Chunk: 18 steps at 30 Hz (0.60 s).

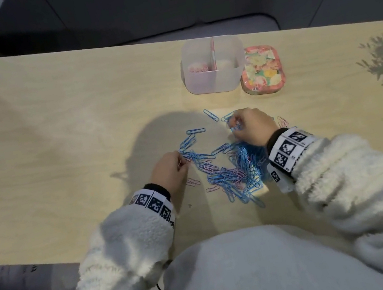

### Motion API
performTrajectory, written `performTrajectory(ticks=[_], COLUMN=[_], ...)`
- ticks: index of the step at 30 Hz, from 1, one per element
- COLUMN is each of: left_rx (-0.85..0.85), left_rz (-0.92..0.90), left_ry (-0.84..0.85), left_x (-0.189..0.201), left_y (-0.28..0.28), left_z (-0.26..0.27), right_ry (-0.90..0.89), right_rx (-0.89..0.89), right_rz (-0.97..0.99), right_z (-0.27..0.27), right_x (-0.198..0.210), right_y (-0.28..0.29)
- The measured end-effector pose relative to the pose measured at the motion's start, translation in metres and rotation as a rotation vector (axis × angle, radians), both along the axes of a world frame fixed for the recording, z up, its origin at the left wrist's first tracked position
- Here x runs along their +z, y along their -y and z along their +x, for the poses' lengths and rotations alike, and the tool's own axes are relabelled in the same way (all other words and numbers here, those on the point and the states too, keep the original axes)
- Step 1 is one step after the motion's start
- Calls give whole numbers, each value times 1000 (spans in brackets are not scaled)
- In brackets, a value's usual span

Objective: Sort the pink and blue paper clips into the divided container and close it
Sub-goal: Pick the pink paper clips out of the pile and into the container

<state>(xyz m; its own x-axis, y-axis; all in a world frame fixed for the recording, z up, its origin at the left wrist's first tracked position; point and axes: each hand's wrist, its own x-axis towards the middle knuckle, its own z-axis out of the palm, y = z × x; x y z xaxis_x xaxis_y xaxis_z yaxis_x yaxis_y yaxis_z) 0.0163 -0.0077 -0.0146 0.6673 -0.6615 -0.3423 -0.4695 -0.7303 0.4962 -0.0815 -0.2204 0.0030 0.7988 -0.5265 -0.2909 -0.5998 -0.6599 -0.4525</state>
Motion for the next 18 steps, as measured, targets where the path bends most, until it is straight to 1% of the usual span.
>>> performTrajectory(ticks=[2, 3, 5, 7, 9, 11, 13, 14, 15, 17, 18], left_rx=[-26, -33, -29, -8, 16, 55, 163, 230, 284, 355, 381], left_rz=[-9, -23, -78, -184, -283, -302, -303, -309, -317, -324, -333], left_ry=[-19, -37, -75, -135, -226, -324, -459, -519, -561, -610, -634], left_x=[2, 4, 9, 13, 15, 16, 16, 15, 13, 9, 7], left_y=[0, -1, -3, -8, -12, -13, -12, -12, -11, -11, -11], left_z=[3, 5, 13, 21, 28, 30, 30, 30, 29, 28, 29], right_ry=[-25, -50, -93, -115, -78, 14, 114, 142, 142, 70, 41], right_rx=[208, 276, 324, 319, 267, 153, -1, -37, -29, 59, 121], right_rz=[-54, -63, -77, -41, 95, 255, 339, 321, 252, 102, 61], right_z=[6, 8, 12, 15, 17, 19, 19, 18, 16, 10, 8], right_x=[0, -2, -9, -14, -13, -13, -10, -10, -9, -8, -8], right_y=[-17, -25, -31, -29, -24, -14, -1, 5, 8, 5, -2])
